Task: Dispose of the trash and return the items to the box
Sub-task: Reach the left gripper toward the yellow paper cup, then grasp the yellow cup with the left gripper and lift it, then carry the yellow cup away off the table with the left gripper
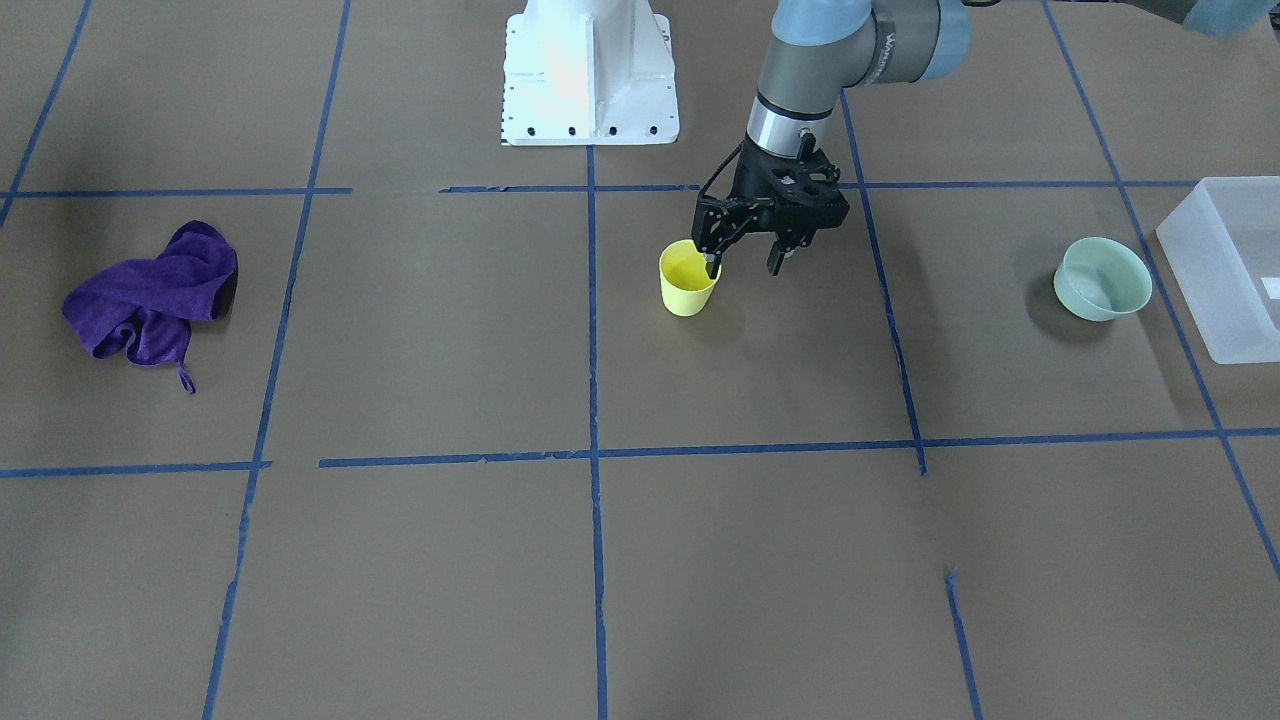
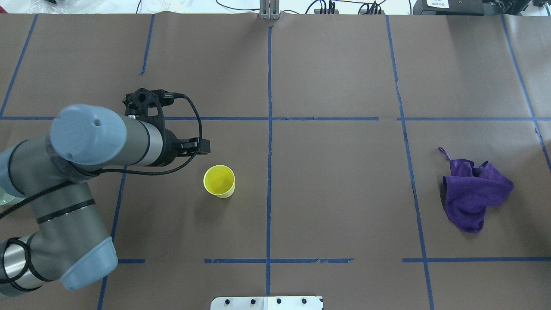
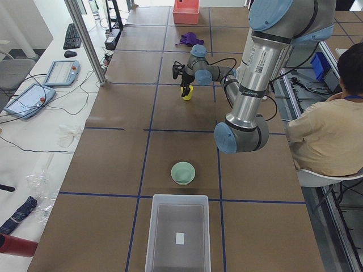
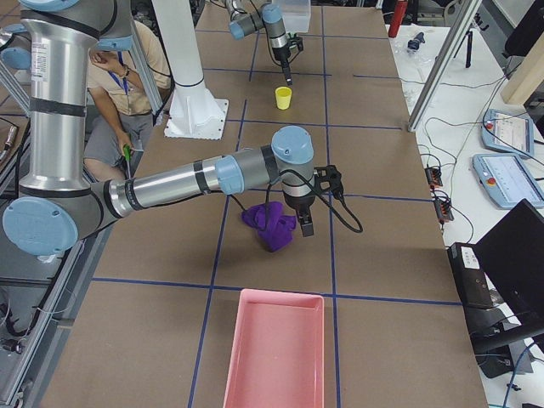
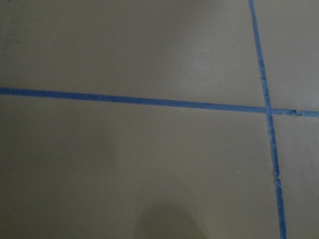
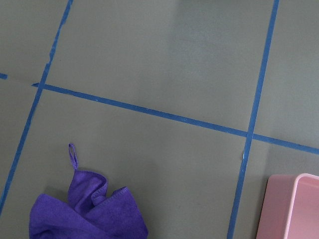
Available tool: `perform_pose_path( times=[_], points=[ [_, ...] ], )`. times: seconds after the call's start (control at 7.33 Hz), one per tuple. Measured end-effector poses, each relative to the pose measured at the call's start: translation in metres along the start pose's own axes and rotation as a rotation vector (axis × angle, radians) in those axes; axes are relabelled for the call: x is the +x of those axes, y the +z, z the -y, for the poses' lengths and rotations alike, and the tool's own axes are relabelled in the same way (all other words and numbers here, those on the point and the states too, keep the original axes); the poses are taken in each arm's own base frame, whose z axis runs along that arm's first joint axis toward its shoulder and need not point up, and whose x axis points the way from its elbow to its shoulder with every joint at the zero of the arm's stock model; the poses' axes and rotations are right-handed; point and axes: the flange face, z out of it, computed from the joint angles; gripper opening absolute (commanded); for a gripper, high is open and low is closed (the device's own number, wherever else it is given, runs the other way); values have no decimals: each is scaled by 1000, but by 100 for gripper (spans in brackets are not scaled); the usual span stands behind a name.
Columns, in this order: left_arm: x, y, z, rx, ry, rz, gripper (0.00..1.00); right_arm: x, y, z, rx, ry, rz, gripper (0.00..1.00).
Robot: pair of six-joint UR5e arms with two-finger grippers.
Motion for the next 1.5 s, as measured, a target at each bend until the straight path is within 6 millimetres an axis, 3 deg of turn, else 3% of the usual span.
perform_pose_path(
  times=[0.27,0.55,0.82,0.95,1.09,1.23,1.5],
  points=[
    [5,10,-22,-24,-1,7,0,2,2,-1,-4,5,-1,100],
    [7,19,-35,-38,-8,18,0,2,2,-2,-5,5,-1,100],
    [8,1,-26,-26,45,-4,0,2,2,-2,-3,2,0,100],
    [2,-21,0,3,118,-17,0,2,1,-2,-3,2,0,100],
    [-12,-43,40,29,194,-22,0,1,1,-2,-3,1,0,100],
    [-38,-67,92,47,281,-20,0,1,1,-1,-2,1,0,100],
    [-124,-118,185,77,468,23,0,1,1,-1,-1,-1,0,100]
  ],
)
